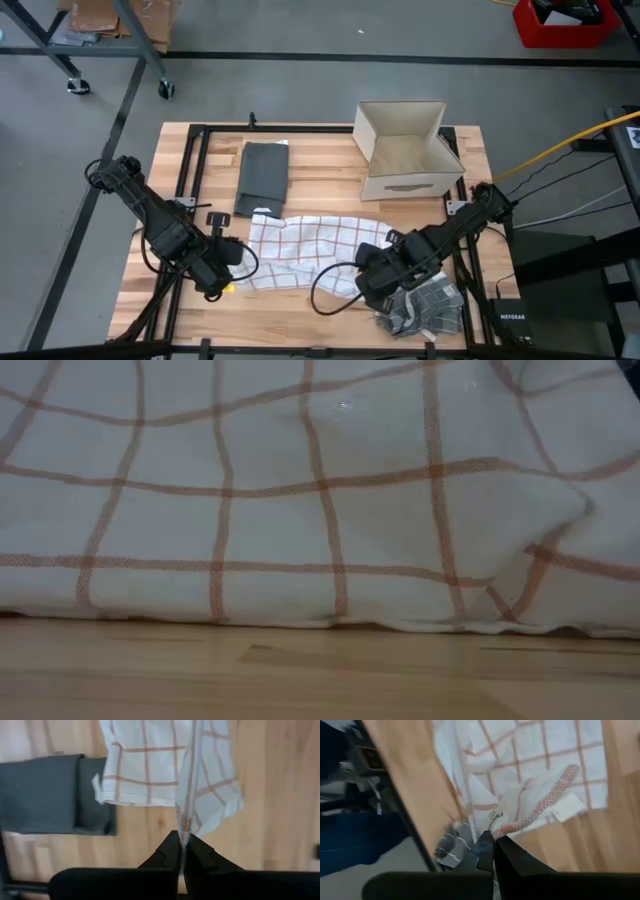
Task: Fold towel
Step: Fold the white kitchen towel
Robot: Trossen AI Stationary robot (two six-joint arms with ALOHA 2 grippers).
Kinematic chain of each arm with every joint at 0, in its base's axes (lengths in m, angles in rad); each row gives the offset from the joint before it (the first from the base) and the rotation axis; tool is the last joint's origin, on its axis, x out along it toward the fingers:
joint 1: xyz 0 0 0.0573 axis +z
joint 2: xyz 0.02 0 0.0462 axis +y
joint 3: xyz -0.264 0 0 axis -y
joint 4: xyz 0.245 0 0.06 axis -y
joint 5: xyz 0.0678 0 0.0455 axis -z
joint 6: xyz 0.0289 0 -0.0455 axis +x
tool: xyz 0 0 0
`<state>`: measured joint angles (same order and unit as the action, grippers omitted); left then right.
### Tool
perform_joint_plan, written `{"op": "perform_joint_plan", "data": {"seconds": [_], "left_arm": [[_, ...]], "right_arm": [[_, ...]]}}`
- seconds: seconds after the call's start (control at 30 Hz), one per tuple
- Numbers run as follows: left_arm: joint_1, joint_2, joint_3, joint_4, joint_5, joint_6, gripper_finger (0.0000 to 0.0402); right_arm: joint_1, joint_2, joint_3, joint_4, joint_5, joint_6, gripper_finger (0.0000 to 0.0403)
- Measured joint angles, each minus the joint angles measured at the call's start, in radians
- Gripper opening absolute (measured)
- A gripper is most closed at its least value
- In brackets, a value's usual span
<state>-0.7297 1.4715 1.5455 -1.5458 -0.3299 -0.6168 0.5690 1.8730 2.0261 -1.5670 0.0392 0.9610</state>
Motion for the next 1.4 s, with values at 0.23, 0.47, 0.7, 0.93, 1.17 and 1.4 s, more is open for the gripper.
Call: {"op": "perform_joint_plan", "data": {"seconds": [0.23, 0.47, 0.7, 0.93, 1.17, 1.4], "left_arm": [[0.025, -0.036, -0.002, -0.021, -0.042, 0.025, 0.0], [0.029, -0.111, -0.002, -0.003, -0.098, 0.023, 0.0], [0.078, -0.13, -0.042, 0.054, -0.11, 0.028, 0.0], [0.157, -0.128, -0.212, 0.168, -0.027, 0.073, 0.0], [0.279, -0.128, -0.297, 0.237, -0.02, 0.18, 0.0], [0.407, -0.128, -0.371, 0.27, -0.016, 0.255, 0.0]], "right_arm": [[0.006, -0.088, -0.149, 0.069, 0.012, 0.03, 0.0005], [-0.001, -0.231, -0.322, 0.201, 0.056, 0.031, 0.0005], [0.0, -0.336, -0.473, 0.315, 0.074, 0.037, 0.0005], [-0.001, -0.383, -0.625, 0.32, 0.024, 0.07, 0.0005], [-0.06, -0.438, -0.741, 0.317, 0.067, 0.181, 0.0005], [-0.153, -0.443, -0.832, 0.377, 0.076, 0.114, 0.0005]]}}
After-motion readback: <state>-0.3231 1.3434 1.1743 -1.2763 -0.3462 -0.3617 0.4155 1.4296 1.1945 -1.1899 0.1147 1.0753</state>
